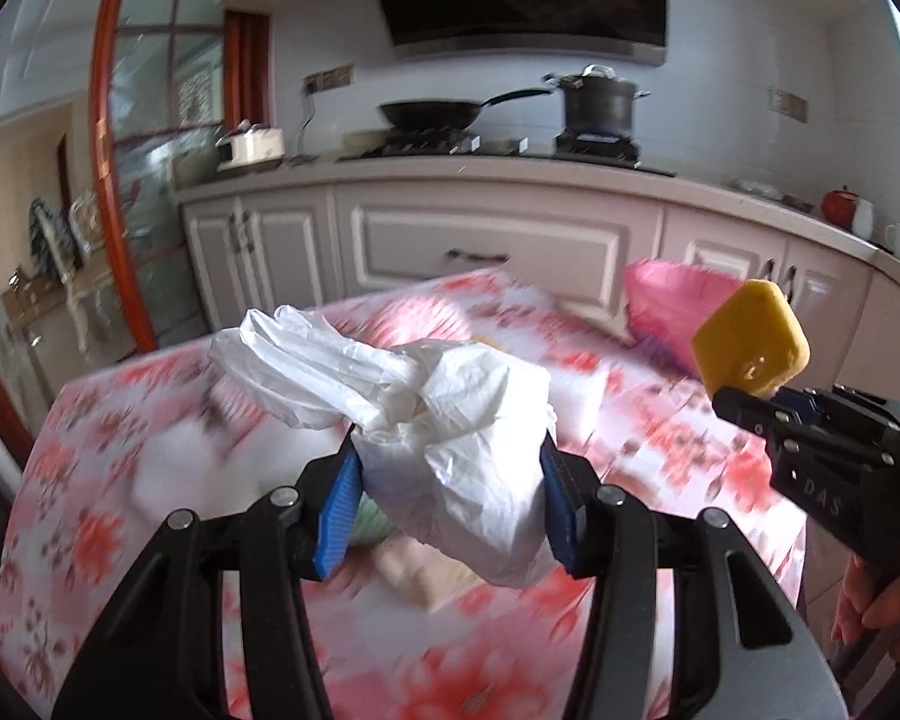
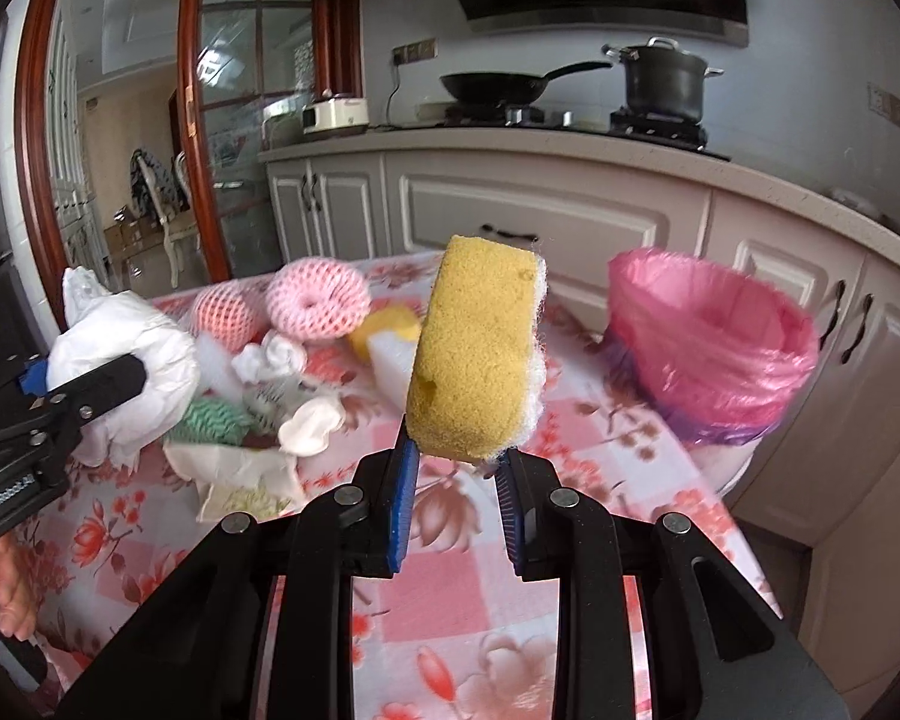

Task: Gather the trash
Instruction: 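Carry the plastic bag and sponge over the pink wastebasket and open both tools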

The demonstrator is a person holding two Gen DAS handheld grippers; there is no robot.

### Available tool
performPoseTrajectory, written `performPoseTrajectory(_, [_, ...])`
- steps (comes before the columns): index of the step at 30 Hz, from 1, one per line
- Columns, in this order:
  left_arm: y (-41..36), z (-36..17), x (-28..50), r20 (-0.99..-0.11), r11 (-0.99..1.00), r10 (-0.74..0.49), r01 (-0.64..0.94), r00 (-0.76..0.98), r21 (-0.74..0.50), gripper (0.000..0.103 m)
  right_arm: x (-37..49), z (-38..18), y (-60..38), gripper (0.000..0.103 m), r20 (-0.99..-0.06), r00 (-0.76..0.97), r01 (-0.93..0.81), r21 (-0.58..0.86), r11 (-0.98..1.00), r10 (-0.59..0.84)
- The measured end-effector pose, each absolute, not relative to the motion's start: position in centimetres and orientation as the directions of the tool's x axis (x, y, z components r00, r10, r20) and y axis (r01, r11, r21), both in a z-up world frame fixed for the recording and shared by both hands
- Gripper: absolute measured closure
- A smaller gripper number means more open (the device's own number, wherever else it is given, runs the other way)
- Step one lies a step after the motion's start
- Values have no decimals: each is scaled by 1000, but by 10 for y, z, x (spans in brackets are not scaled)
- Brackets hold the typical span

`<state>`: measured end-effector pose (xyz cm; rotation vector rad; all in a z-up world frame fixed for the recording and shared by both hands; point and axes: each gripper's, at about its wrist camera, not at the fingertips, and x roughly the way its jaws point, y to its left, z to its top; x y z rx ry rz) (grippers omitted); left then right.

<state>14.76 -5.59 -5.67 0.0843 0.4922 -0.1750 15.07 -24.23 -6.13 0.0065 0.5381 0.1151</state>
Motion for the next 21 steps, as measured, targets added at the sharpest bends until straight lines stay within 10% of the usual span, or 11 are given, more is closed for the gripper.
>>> performPoseTrajectory(21, [-242,-27,298,-419,876,-424,481,803,37,52,231,-35,-398,77,-473,865,203,32,979,-164])
